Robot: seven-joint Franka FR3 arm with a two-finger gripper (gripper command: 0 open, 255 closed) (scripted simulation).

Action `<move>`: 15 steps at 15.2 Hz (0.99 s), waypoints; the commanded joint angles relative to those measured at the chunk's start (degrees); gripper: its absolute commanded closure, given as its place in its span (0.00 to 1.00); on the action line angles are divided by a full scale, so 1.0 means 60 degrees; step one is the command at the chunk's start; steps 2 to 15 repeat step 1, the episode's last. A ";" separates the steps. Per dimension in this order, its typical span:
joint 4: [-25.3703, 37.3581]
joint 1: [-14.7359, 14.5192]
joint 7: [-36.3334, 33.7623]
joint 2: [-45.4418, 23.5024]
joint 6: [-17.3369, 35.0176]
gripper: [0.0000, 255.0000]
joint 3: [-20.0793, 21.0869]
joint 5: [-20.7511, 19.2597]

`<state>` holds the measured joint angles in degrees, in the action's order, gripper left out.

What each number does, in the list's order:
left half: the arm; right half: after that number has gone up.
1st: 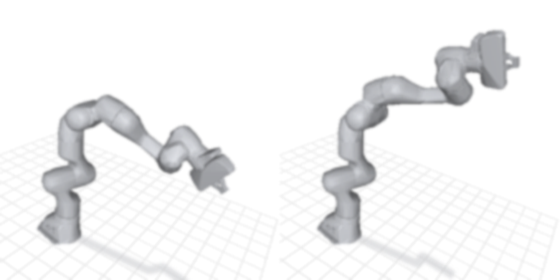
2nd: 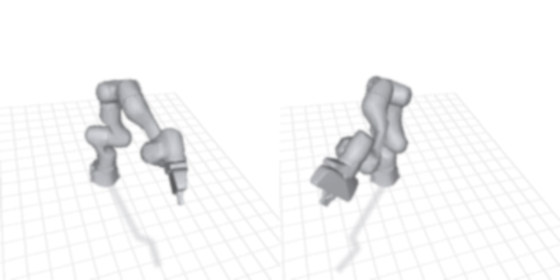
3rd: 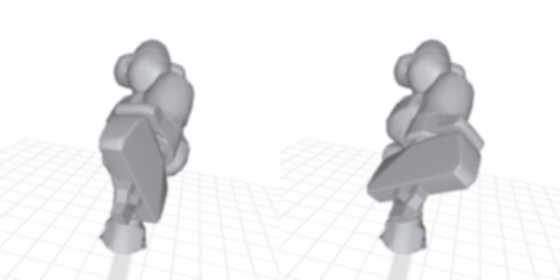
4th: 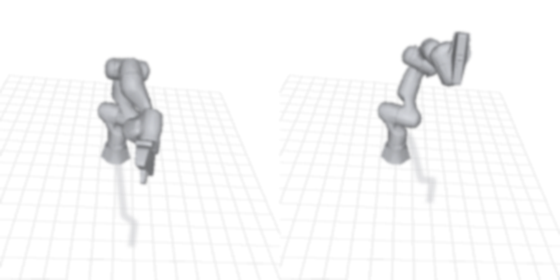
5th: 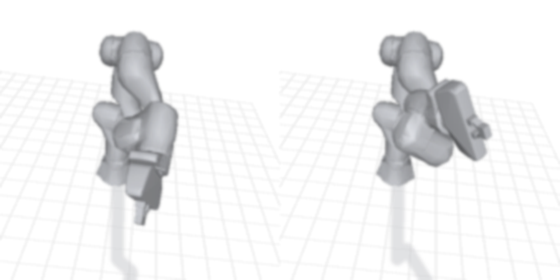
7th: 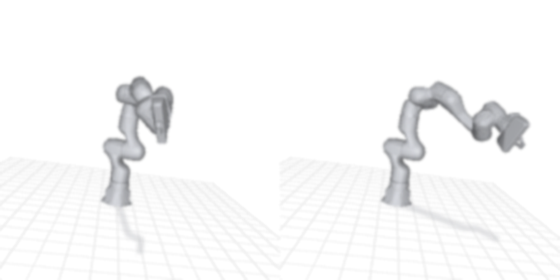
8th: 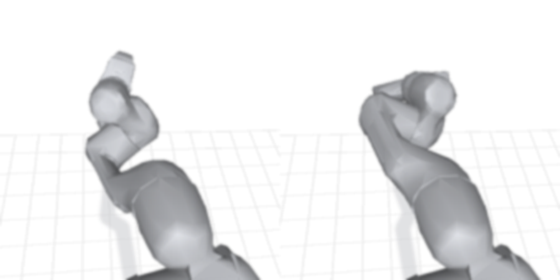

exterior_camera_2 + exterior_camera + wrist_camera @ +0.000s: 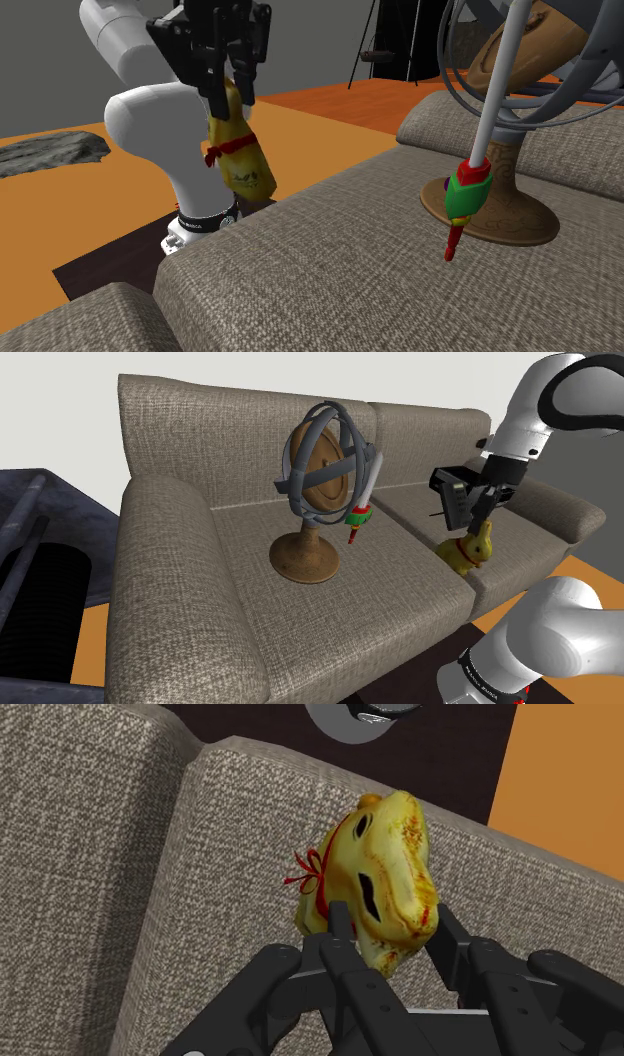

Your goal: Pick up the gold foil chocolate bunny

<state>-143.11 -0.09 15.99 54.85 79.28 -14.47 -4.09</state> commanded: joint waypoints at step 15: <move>0.0092 -0.0006 -0.0009 -0.0003 -0.0088 1.00 0.0018 0.0016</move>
